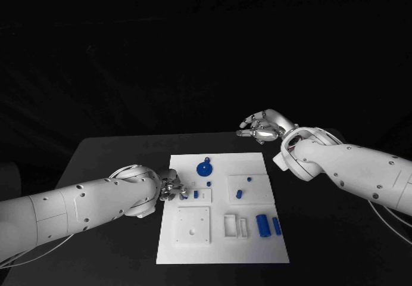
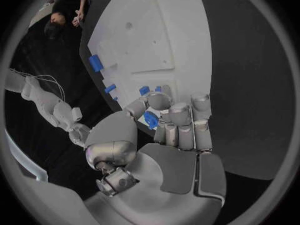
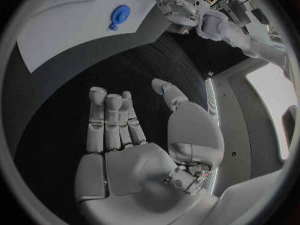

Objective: Assemble the parts on the task board

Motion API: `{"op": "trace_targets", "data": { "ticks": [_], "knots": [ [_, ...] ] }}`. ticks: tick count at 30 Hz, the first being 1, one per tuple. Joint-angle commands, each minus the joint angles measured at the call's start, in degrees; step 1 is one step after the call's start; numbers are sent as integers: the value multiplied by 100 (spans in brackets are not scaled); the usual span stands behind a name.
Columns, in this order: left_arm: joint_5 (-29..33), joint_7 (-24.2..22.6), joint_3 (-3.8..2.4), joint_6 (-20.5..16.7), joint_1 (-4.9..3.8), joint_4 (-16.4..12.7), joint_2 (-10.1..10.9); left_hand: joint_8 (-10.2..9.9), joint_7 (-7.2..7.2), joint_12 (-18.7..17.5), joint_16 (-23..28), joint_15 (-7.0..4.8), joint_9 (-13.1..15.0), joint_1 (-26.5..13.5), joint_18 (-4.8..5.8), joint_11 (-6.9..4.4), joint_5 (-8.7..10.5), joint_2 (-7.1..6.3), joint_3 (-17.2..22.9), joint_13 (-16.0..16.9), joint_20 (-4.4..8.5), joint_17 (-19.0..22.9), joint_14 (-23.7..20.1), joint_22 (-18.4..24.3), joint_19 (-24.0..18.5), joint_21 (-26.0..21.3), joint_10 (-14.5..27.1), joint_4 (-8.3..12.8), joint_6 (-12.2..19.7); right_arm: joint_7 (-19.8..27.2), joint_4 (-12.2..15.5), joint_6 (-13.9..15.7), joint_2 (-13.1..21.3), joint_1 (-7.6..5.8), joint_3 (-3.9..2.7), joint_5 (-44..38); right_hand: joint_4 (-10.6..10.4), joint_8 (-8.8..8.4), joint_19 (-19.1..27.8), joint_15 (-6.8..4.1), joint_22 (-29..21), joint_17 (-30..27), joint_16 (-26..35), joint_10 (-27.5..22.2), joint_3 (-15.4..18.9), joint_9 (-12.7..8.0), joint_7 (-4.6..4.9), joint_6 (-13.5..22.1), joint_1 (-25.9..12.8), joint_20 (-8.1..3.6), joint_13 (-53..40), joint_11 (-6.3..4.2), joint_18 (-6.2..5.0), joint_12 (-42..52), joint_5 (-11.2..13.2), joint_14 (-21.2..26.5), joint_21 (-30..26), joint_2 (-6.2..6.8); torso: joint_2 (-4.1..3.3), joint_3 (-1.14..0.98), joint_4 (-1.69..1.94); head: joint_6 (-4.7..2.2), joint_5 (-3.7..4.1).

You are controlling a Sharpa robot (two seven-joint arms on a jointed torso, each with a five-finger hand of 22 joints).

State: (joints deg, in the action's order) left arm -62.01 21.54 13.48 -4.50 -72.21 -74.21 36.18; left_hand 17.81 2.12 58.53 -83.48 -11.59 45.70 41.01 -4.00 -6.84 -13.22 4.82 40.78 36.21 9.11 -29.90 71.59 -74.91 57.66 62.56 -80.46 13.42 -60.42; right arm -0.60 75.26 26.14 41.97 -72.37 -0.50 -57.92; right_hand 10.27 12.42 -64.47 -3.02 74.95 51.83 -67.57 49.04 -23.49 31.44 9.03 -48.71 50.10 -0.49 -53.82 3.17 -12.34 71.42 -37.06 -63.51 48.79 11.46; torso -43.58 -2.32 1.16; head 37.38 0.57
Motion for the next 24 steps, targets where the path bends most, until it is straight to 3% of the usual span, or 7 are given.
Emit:
{"op": "trace_targets", "data": {
  "ticks": [1,14,24],
  "knots": [
    [-85,49,18,67,28,12,-10,2,-278,20,-40,-103,-10,17,-32,-19,-33,48,37,6,664,-10,52,-94,49,26,-12,1,-1004,25,14,-65,4,2,-2,-29,-29,31,-1,-6,103,-9,-21,-54,11,-9,45,1,27,-32,7,-5,-266,31,-32,34,-31,-34,0,0,2,3,1],
    [-113,-20,18,-123,47,-71,55,21,-281,32,-46,-108,-11,24,-36,-22,-42,64,47,13,665,-12,54,-94,55,33,-6,-4,-1002,25,19,-62,12,2,-2,-29,-31,31,-1,-6,103,-10,-22,-54,13,-10,45,1,26,-32,10,-5,-266,33,-34,35,-32,-35,-1,3,1,7,7],
    [-35,-200,18,-852,72,-180,141,39,-285,44,-52,-113,-11,28,-39,-26,-62,65,54,19,666,-14,57,-94,62,41,-2,-8,-1001,24,18,-61,25,2,-2,-29,-35,32,-1,-6,103,-11,-23,-55,15,-10,45,1,25,-31,14,-5,-266,36,-37,35,-32,-36,2,2,3,24,22]
  ]
}}
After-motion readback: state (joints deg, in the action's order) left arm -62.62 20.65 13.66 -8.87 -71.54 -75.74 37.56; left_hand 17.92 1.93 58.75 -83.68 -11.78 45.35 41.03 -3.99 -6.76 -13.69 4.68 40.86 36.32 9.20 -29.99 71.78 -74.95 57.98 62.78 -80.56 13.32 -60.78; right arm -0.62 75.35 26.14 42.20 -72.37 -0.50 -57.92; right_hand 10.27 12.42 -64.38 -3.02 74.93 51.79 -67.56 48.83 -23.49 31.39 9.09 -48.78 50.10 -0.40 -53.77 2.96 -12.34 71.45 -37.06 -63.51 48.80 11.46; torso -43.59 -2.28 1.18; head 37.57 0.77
